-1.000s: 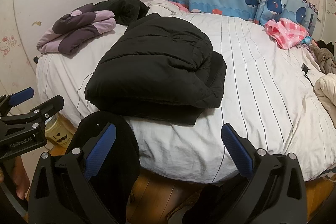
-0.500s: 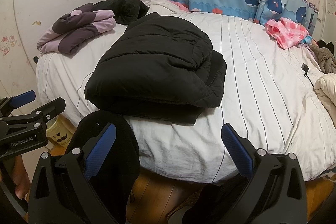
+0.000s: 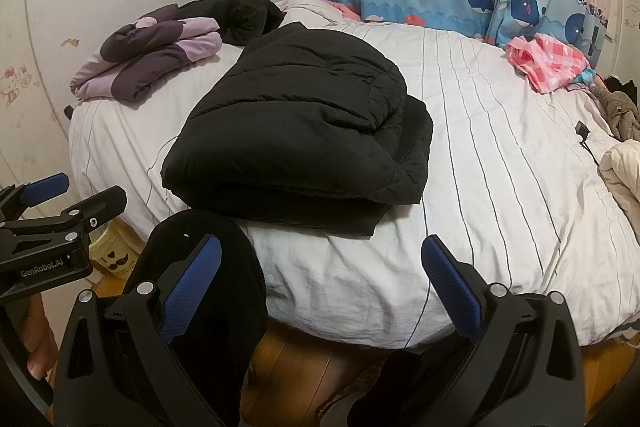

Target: Fold large clothes

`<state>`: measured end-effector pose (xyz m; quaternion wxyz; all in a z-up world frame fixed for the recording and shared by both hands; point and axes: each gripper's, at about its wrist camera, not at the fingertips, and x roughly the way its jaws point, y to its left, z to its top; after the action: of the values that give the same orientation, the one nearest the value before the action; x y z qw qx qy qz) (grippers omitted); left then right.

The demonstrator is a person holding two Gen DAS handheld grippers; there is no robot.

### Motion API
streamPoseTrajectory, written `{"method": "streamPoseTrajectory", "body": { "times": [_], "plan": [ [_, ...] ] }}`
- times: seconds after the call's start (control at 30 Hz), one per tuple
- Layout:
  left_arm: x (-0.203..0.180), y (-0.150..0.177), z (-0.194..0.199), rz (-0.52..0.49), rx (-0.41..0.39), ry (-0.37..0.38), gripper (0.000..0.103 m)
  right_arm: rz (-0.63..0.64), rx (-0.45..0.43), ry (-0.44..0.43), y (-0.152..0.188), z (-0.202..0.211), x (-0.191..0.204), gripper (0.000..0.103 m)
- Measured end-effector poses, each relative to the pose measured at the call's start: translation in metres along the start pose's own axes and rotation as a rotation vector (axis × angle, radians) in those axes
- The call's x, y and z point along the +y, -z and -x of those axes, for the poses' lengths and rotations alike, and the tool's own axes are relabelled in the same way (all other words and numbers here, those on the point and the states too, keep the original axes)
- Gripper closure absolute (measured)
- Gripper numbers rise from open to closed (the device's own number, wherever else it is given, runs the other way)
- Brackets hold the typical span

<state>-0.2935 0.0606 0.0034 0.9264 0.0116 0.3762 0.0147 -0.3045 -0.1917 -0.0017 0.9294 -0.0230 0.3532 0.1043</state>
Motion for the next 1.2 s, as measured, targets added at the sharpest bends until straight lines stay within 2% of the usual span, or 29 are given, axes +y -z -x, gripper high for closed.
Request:
{"method": "streamPoseTrajectory", "body": {
  "times": [0.57,1.2],
  "plan": [
    [0.001,0.000,-0.006,0.012,0.025,0.027,0.007,0.002,0.005,-0.006,0.005,-0.001,-0.001,0.006],
    [-0.002,-0.001,-0.010,0.000,0.041,0.023,0.007,0.001,0.016,-0.019,0.006,-0.002,-0.012,0.006]
  ]
}}
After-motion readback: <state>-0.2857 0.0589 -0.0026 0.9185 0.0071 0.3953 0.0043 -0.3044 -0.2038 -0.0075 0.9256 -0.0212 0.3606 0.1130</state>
